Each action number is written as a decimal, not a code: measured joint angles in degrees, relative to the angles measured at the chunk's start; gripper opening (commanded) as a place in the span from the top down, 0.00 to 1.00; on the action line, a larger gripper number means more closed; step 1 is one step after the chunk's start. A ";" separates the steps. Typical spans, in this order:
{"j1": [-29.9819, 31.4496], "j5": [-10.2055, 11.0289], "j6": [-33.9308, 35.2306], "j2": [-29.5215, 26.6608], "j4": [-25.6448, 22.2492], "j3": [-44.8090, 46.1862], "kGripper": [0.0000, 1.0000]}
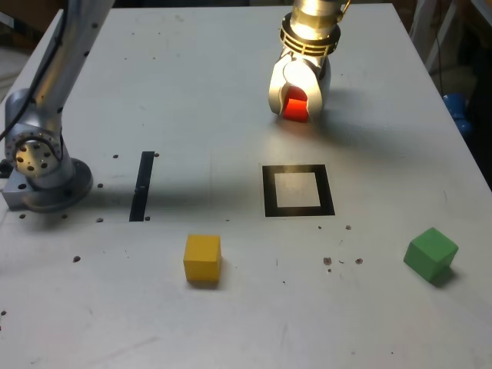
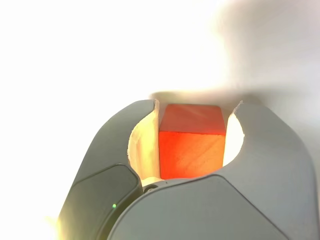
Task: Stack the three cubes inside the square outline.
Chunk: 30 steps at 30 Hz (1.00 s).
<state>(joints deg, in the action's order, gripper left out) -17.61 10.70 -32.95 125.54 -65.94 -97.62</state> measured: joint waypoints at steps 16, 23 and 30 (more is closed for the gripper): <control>13.29 -3.30 22.79 -5.67 -2.50 5.60 0.70; 18.58 -4.97 31.59 -7.53 -1.81 7.87 0.70; 21.06 -6.54 35.92 -7.53 -0.03 9.76 0.70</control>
<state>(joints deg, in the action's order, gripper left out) 3.45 4.15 2.97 118.01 -65.97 -87.86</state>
